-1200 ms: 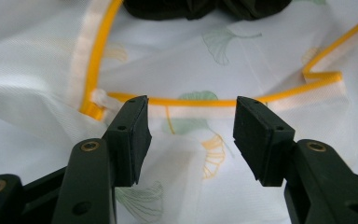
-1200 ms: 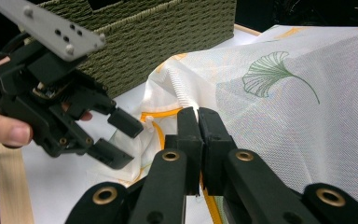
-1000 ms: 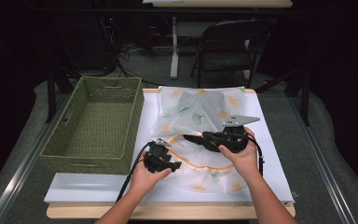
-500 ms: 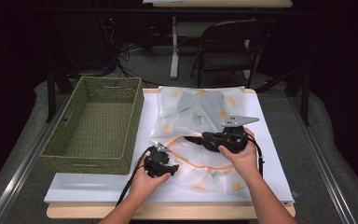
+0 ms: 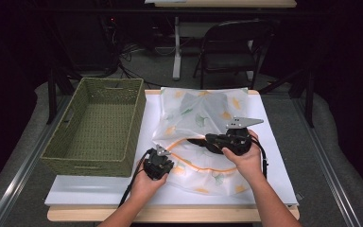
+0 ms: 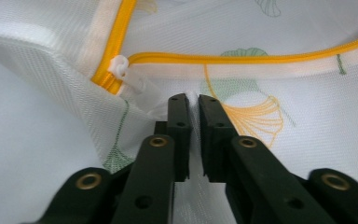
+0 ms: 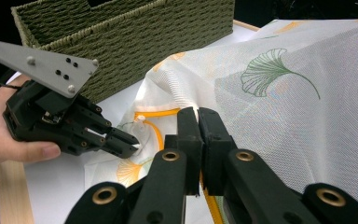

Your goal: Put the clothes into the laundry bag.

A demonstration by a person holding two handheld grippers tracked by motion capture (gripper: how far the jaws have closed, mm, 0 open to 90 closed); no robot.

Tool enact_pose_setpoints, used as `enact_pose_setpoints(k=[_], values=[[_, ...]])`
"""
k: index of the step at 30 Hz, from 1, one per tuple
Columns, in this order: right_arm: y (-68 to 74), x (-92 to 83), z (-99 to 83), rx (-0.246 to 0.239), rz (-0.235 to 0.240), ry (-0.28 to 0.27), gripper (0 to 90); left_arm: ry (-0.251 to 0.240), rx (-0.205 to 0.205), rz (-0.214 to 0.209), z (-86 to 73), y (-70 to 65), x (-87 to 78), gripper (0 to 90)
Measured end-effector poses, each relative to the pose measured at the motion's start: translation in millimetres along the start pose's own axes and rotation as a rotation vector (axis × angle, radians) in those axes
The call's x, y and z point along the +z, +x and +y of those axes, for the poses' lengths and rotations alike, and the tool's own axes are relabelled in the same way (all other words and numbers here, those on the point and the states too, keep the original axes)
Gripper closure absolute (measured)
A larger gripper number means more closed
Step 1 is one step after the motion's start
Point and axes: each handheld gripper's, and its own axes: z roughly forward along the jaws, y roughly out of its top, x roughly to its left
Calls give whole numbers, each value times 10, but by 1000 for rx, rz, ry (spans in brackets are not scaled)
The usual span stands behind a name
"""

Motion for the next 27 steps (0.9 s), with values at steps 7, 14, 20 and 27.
enact_pose_setpoints(k=[7,14,20,27], values=[[-11,-4,-5,0,0,2,883,12,7,-53,-29,12,-107,866],[27,-3,-11,-10,0,16,884,12,31,-84,-207,34,-442,866],[76,-32,-49,-11,5,31,884,-19,6,-103,-355,40,-608,865],[137,-55,-241,-2,4,74,884,-9,-18,-115,-491,88,-662,849]])
